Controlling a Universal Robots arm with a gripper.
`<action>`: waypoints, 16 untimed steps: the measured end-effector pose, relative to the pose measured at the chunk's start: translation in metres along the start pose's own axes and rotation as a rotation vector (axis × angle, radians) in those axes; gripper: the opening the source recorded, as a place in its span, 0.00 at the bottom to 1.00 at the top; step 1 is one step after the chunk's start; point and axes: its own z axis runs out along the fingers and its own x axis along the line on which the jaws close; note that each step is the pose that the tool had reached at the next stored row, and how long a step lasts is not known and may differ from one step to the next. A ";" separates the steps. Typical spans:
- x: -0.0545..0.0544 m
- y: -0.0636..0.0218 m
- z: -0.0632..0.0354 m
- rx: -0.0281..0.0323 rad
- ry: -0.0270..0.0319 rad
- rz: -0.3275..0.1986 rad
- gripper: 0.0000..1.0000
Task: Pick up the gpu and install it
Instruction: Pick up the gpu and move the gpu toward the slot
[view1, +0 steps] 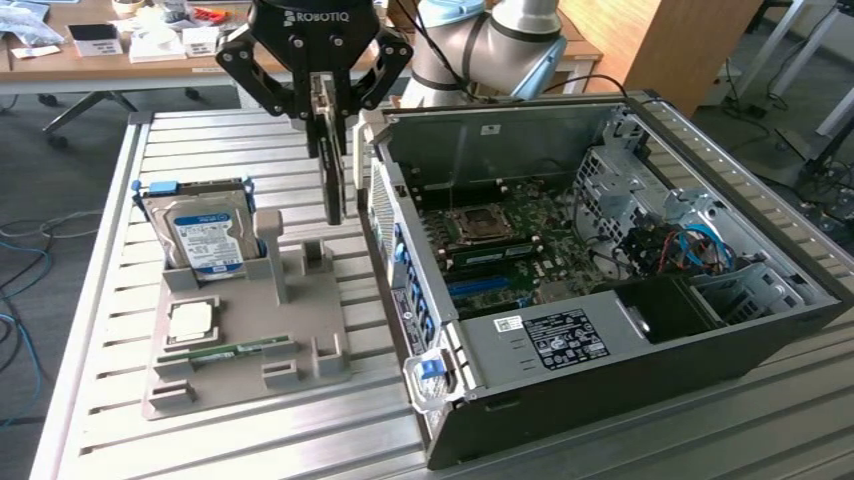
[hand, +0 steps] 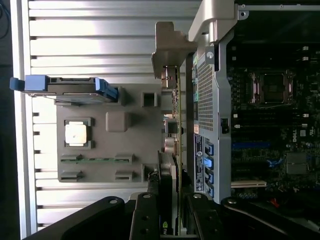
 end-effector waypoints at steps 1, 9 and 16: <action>-0.001 0.0000 0.0000 0.0000 0.0000 0.000 0.27; -0.008 0.0003 0.0002 0.0000 0.0001 0.000 0.27; -0.014 0.0006 0.0003 0.0001 0.0001 0.000 0.27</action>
